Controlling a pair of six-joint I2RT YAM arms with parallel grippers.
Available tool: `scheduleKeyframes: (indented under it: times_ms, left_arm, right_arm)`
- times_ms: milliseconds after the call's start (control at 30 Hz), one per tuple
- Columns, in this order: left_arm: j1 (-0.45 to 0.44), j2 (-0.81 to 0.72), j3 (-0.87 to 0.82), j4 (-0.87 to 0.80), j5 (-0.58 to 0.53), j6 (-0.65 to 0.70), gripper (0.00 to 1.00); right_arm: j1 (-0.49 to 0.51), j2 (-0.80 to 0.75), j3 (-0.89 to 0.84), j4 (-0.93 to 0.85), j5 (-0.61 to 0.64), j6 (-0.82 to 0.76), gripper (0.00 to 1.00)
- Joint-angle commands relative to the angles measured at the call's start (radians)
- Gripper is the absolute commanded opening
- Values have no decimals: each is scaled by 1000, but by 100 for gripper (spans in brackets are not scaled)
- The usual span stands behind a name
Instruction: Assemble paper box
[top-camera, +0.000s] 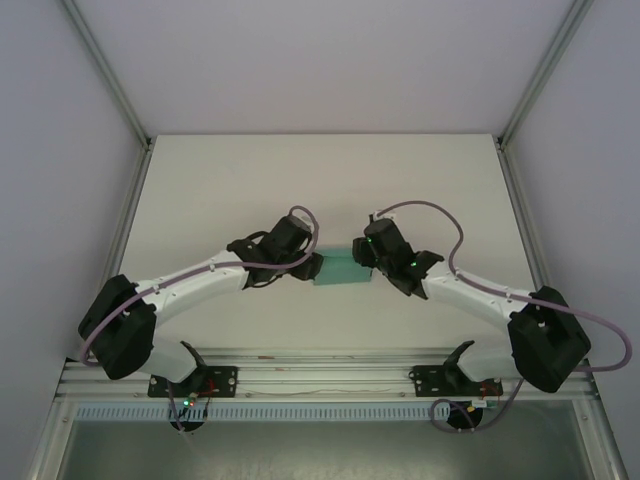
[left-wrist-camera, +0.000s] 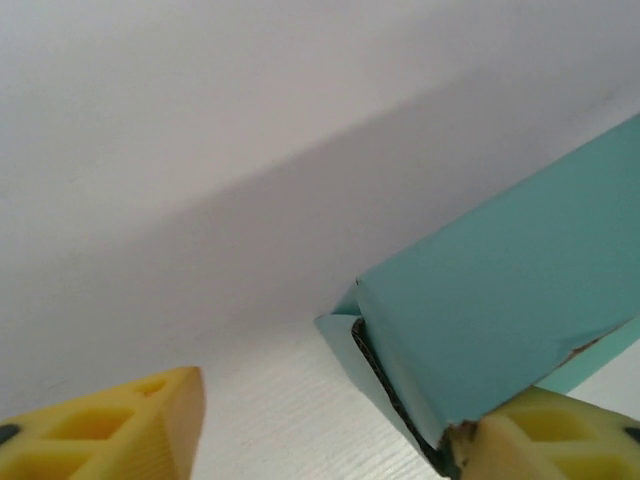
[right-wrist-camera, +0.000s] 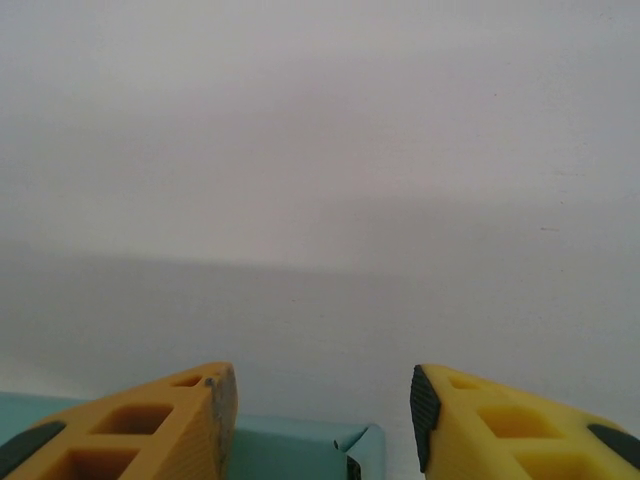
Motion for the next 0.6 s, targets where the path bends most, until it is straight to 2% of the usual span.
scheduleKeyframes:
  times_ms: [0, 67, 167, 567]
  left_arm:
    - [-17, -11, 16, -93, 81, 57, 76]
    - [-17, -10, 18, -104, 81, 62, 83]
    - [-17, -6, 21, -110, 81, 72, 100]
    - [-17, 23, 35, -79, 244, 177, 100]
  right_arm:
    - [3, 21, -73, -80, -31, 27, 49]
    - [3, 22, -97, -54, -38, 31, 48]
    - [3, 26, -134, -1, -47, 29, 46]
    - [4, 32, -230, 133, -63, -3, 41]
